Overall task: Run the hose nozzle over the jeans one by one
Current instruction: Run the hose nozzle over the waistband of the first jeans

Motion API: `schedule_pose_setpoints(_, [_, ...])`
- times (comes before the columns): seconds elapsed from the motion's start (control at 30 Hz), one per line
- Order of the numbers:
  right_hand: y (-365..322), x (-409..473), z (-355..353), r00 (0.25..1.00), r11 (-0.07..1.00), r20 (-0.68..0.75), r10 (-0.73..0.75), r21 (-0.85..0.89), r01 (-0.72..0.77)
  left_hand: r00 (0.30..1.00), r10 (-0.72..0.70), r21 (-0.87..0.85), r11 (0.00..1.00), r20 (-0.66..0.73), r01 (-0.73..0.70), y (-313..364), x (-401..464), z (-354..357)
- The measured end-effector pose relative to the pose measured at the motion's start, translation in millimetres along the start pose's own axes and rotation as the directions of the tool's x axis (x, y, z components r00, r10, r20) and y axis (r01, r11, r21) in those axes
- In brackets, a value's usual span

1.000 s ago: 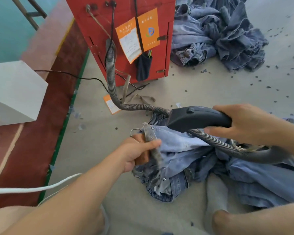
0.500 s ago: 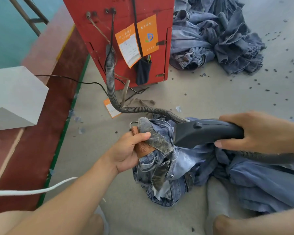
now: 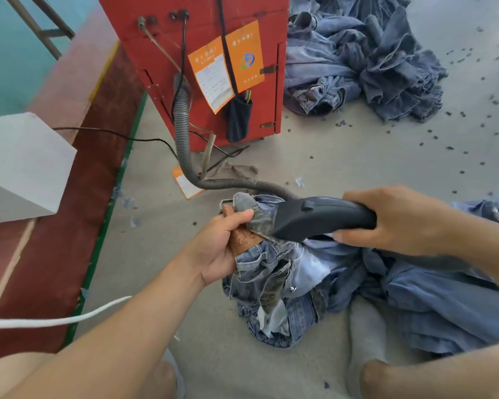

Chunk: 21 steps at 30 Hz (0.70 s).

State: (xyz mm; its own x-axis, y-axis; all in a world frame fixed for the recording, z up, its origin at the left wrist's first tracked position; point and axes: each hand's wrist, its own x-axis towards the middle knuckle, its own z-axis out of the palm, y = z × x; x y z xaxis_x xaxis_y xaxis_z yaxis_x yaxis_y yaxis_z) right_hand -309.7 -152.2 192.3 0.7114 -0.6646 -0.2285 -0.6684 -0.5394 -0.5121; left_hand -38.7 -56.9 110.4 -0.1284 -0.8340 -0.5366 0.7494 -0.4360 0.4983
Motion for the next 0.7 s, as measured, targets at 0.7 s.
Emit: schedule_pose_setpoints(0.7, [-11, 15, 9, 0.992, 0.999, -0.129, -0.005, 0.047, 0.011, 0.994, -0.046, 0.116, 0.993, 0.101, 0.035, -10, -9, -8])
